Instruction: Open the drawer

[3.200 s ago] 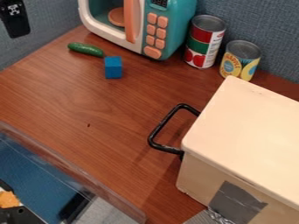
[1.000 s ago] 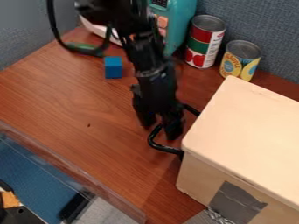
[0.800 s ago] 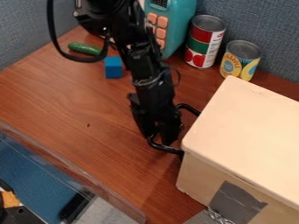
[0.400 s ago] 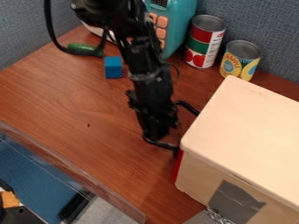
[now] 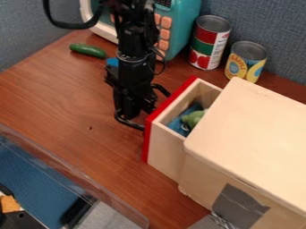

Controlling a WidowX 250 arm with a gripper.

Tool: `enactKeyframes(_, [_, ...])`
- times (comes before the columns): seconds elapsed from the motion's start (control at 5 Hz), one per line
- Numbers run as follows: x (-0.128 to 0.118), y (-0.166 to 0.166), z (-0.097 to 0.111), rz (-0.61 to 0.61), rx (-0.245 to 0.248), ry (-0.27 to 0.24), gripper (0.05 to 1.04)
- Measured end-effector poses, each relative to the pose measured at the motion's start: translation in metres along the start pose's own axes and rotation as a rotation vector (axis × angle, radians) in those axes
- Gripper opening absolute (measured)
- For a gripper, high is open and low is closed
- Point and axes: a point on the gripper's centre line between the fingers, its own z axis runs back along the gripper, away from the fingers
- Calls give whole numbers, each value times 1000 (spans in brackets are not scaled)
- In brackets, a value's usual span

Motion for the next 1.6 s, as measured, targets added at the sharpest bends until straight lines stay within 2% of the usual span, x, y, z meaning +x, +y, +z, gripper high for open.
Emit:
enactKeyframes(0.2, [-3, 13, -2, -8, 84, 56, 167])
enactKeyframes(0.4, [-6, 25, 0, -27, 160, 84, 167])
enactKeyframes(0.6, [-11, 31, 0, -31, 206, 104, 167])
enactKeyframes(1.2, [-36, 45, -2, 75, 193, 139, 167])
enactKeyframes(1.4, [-40, 45, -2, 91, 184, 142, 200])
enactKeyframes(1.6, [-47, 45, 1, -6, 170, 191, 452])
